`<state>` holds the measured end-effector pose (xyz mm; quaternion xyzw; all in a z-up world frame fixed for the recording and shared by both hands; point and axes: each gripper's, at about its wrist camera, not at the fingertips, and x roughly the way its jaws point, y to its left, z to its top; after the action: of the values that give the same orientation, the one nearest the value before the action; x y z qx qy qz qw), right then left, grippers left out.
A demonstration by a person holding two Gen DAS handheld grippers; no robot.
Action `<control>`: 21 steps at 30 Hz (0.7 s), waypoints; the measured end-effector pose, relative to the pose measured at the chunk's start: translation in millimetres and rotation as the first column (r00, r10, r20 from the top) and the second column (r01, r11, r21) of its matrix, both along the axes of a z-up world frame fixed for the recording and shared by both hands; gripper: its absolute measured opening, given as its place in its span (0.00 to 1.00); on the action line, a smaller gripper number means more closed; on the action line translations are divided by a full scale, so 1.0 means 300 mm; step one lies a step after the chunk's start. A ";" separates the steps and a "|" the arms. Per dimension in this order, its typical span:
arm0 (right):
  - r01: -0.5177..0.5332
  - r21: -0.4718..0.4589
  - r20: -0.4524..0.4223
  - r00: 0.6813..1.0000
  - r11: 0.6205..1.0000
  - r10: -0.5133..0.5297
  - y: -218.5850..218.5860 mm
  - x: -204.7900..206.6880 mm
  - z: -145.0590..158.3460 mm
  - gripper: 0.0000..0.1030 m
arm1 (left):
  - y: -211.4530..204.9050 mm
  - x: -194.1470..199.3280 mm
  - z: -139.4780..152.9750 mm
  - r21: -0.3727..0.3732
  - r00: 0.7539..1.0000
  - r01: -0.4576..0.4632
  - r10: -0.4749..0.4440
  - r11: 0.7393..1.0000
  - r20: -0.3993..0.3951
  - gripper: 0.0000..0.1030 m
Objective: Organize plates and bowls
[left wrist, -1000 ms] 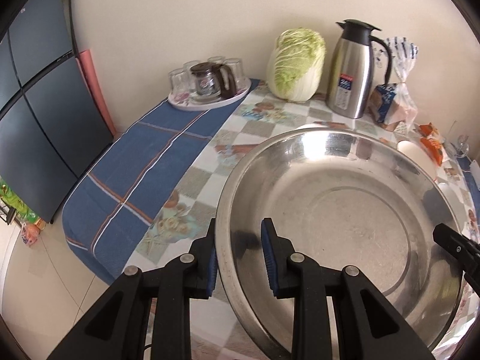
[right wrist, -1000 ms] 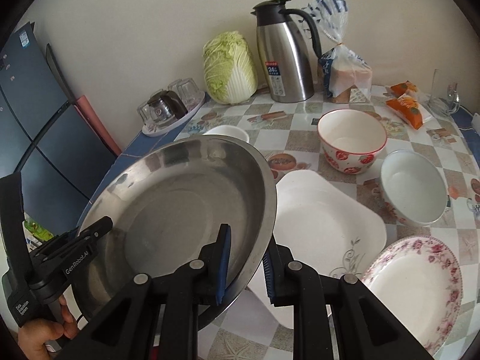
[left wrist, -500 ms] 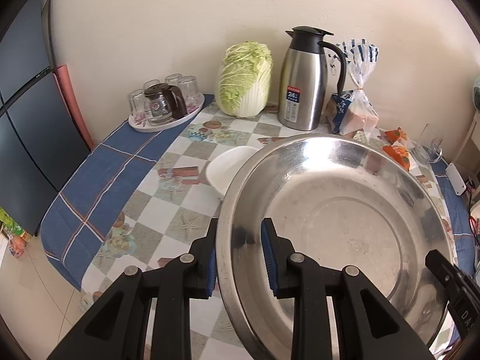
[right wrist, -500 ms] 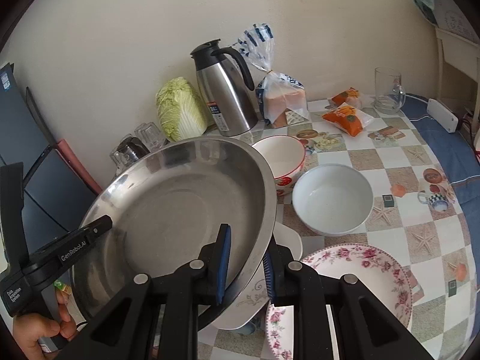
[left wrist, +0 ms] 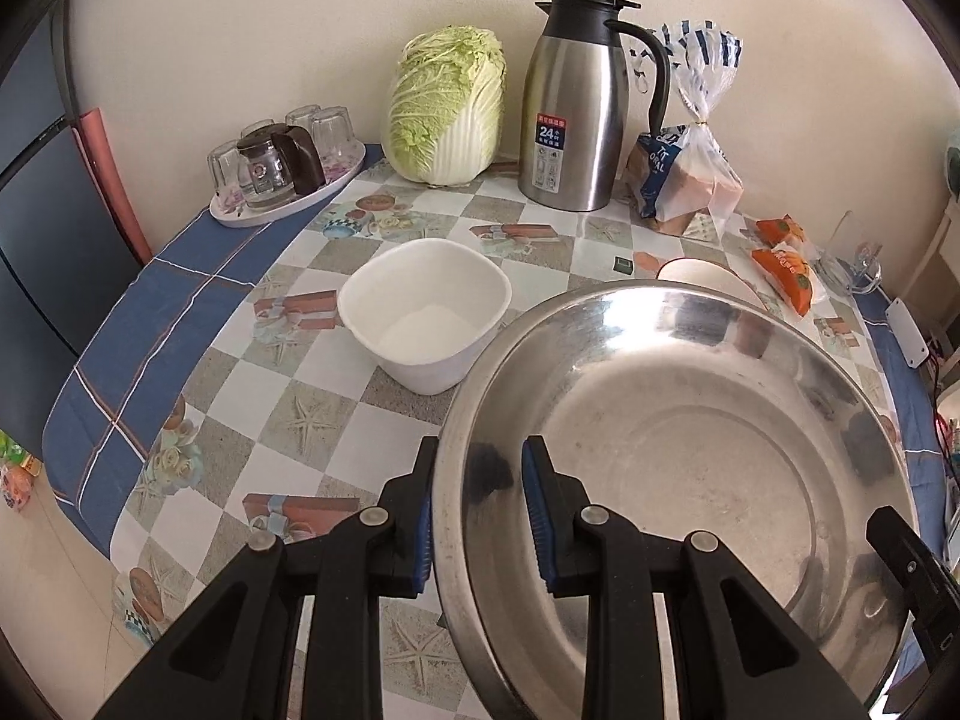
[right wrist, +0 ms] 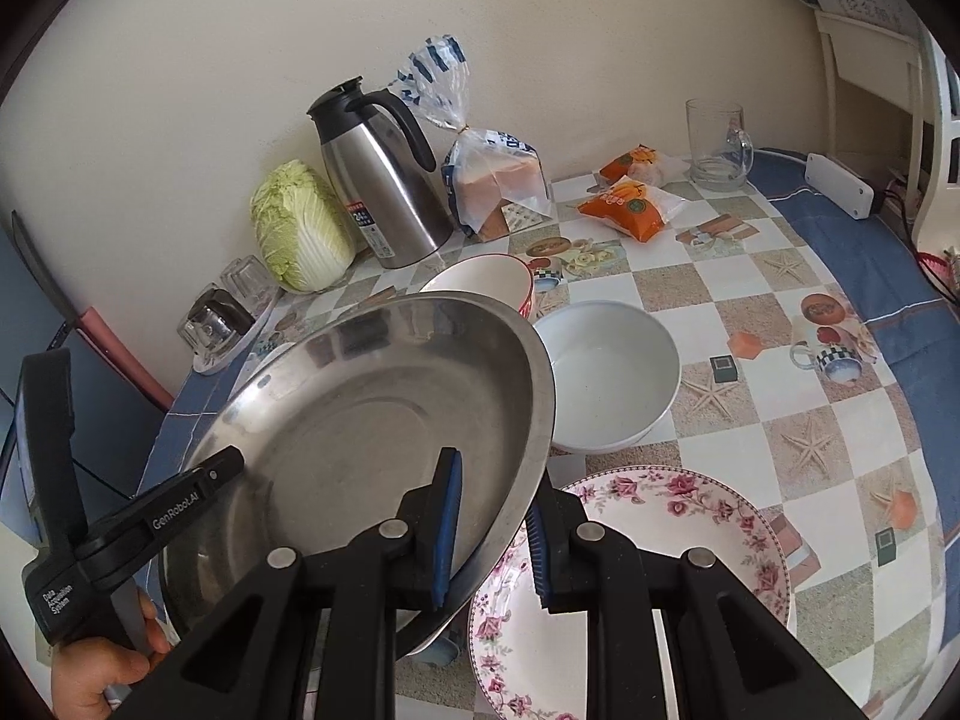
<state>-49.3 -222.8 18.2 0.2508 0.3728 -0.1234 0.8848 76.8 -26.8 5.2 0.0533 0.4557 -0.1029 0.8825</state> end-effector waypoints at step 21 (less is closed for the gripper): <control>-0.034 -0.006 -0.152 0.988 0.999 0.033 0.047 0.065 -0.138 0.21 | 0.033 0.043 -0.125 0.025 0.991 -0.033 0.036 0.999 -0.127 0.27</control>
<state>-29.9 -208.8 -23.1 0.2307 0.4428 -0.1289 0.8568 89.7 -16.9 -32.4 0.0486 0.5132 -0.0856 0.8526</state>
